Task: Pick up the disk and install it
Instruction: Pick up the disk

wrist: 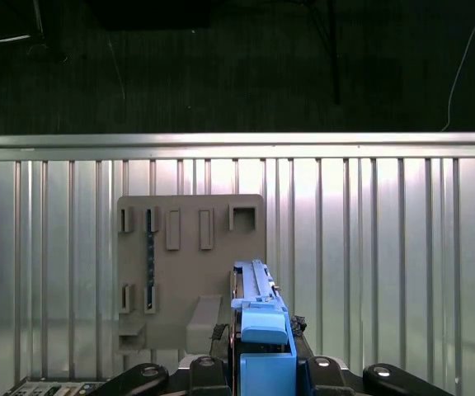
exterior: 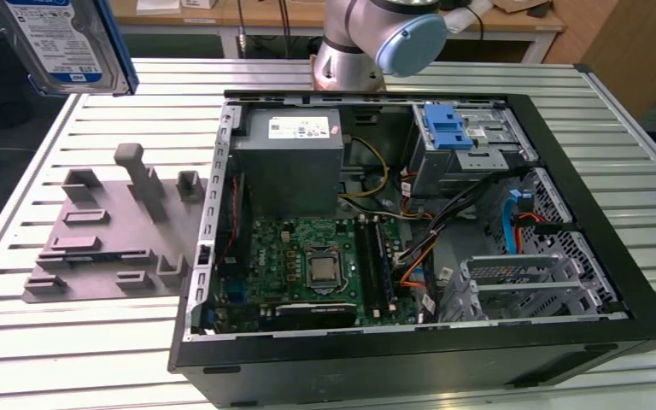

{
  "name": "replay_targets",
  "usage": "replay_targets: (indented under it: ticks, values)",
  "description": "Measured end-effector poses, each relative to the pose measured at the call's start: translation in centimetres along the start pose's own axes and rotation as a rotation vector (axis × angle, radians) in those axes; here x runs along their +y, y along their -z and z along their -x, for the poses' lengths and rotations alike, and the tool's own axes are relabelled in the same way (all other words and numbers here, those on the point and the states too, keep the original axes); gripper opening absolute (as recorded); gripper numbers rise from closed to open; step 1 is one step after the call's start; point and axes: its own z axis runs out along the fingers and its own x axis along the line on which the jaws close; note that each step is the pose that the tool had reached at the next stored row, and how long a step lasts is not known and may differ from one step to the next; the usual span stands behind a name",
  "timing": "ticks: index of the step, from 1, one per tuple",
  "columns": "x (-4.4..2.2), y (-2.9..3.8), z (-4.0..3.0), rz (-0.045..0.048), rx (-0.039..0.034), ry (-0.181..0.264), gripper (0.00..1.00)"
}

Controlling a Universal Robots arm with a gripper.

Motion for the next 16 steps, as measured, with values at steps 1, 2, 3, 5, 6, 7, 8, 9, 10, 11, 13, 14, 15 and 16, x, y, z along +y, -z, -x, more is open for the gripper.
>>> replay_targets:
  ticks: [1,2,3,5,6,7,8,9,10,11,13,14,15,16]
  values:
    - [-0.02,0.0,0.0,0.0,0.0,0.0,0.36]
    - [-0.04,0.0,0.0,0.0,0.0,0.0,0.36]
    - [-0.06,0.0,0.0,0.0,0.0,0.0,0.36]
    - [-0.1,0.0,0.0,0.0,0.0,0.0,0.36]
    - [-0.13,0.0,0.0,0.0,0.0,0.0,0.36]
    - [-0.15,0.01,0.0,0.0001,0.0,0.0,0.36]
    - [-0.17,0.0,0.0,0.0,0.0,0.0,0.36]
    - [-0.18,0.0,0.0,-0.0001,0.0,0.0,0.36]
    - [-0.21,0.0,0.0,0.0,0.0,0.0,0.36]
    - [-0.22,0.0,0.0,0.0,0.0,0.0,0.36]
    - [-0.26,0.0,0.01,0.0,0.0,0.0,0.36]
    - [-0.28,0.0,0.01,0.0,0.0,0.0,0.36]
    - [-0.3,0.0,0.01,0.0,0.0,0.0,0.36]
    - [-0.33,0.0,0.01,0.0,0.0,0.0,0.36]
